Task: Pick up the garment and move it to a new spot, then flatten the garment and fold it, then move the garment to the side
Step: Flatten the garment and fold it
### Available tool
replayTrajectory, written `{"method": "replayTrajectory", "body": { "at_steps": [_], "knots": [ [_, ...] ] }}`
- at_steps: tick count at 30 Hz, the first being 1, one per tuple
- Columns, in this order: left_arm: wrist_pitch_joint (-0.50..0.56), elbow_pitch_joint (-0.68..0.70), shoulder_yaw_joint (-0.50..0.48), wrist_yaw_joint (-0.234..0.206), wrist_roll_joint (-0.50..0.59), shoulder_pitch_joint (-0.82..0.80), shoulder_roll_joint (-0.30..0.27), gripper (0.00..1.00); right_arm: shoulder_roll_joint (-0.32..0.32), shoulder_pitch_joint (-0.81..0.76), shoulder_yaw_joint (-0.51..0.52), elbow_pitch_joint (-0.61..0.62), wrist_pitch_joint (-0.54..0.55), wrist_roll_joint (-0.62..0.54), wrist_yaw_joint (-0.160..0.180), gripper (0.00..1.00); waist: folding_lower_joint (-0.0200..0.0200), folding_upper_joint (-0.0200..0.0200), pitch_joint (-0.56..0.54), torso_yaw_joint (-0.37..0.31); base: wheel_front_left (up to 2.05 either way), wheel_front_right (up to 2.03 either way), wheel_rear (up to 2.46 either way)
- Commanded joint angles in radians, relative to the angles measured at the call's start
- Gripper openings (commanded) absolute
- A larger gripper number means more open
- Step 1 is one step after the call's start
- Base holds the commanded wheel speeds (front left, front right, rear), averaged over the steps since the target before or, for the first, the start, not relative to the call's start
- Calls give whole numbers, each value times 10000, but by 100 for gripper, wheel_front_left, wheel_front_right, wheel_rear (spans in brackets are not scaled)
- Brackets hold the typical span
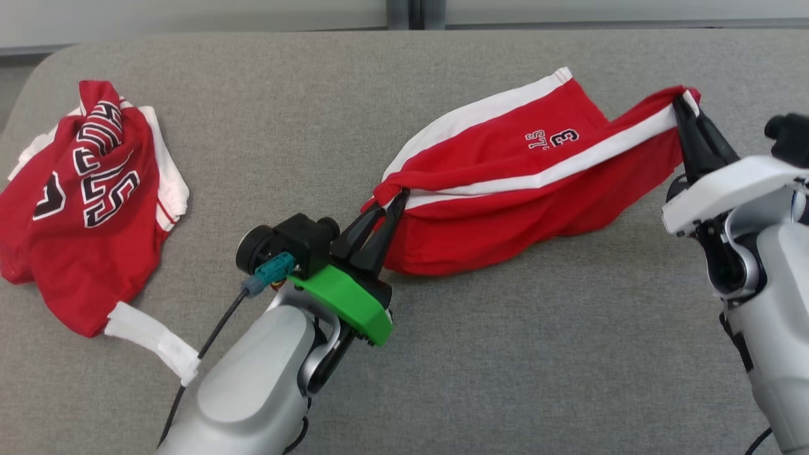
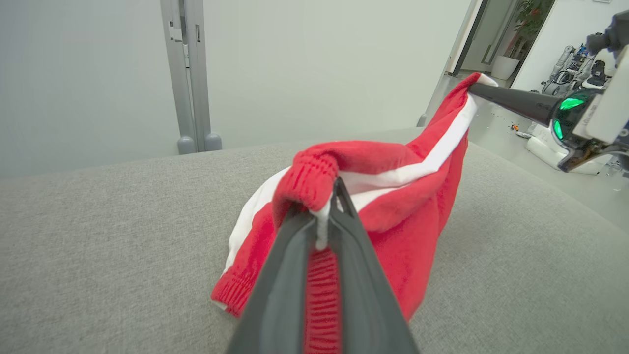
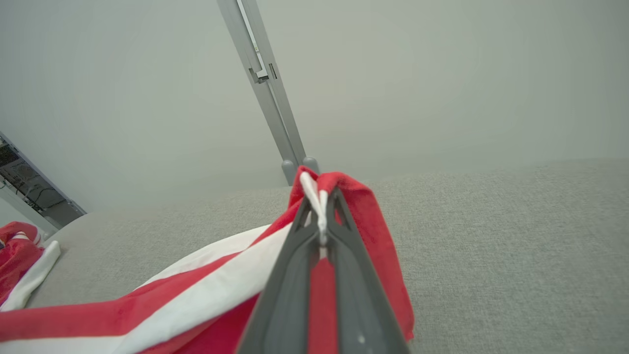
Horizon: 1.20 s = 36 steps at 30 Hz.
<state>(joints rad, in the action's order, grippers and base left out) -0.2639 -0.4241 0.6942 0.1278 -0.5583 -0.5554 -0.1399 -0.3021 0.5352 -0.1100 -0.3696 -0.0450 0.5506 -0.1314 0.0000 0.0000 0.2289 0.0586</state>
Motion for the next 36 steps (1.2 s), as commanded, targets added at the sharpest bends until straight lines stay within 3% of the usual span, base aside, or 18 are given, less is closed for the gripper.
{"method": "replayTrajectory", "body": {
  "at_steps": [1, 15, 16, 17, 18, 19, 24, 32, 36],
  "knots": [
    [-5, -195, 19, 28, -140, -422, 74, 0, -91, 539, -96, -408, 47, -97, 14, 0, 0, 0, 688, 463, 0, 0, 0],
    [-3, -1820, 387, 34, -881, -2430, 450, 0, 368, 4844, -539, -5219, -377, -838, 14, 0, 0, 0, 1815, 977, 0, 0, 0],
    [-5, -1863, 410, 34, -888, -2491, 483, 4, 409, 5014, -572, -5458, -451, -870, 14, 0, 0, 0, 1840, 1001, 0, 0, 0],
    [-5, -1940, 414, 34, -916, -2535, 510, 45, 434, 5184, -622, -5724, -543, -923, 14, 3, 0, 0, 1858, 1025, 0, 0, 0],
    [-5, -2009, 425, 34, -910, -2560, 534, 83, 451, 5302, -653, -5930, -648, -935, 14, 38, 0, 0, 1866, 1035, 0, 0, 0],
    [-3, -2111, 412, 34, -863, -2600, 563, 100, 485, 5420, -641, -6177, -802, -892, 14, 100, 0, 0, 1863, 1046, 0, 0, 0],
    [-5, -2246, 239, 35, -447, -2480, 546, 100, 523, 5419, -1075, -6856, -1216, -807, 14, 100, 0, 0, 1656, 1008, 0, 0, 0],
    [-3, -1414, -1147, 35, 451, -1180, -126, 100, -21, 4738, -2010, -7135, -1286, -272, 14, 100, 0, 0, 1298, 882, 0, 0, 0],
    [-5, -563, -2176, -180, 949, -358, -262, 100, -383, 4322, -2317, -7282, -1269, 30, 14, 100, 0, 0, 1219, 964, 0, 0, 0]
  ]
}}
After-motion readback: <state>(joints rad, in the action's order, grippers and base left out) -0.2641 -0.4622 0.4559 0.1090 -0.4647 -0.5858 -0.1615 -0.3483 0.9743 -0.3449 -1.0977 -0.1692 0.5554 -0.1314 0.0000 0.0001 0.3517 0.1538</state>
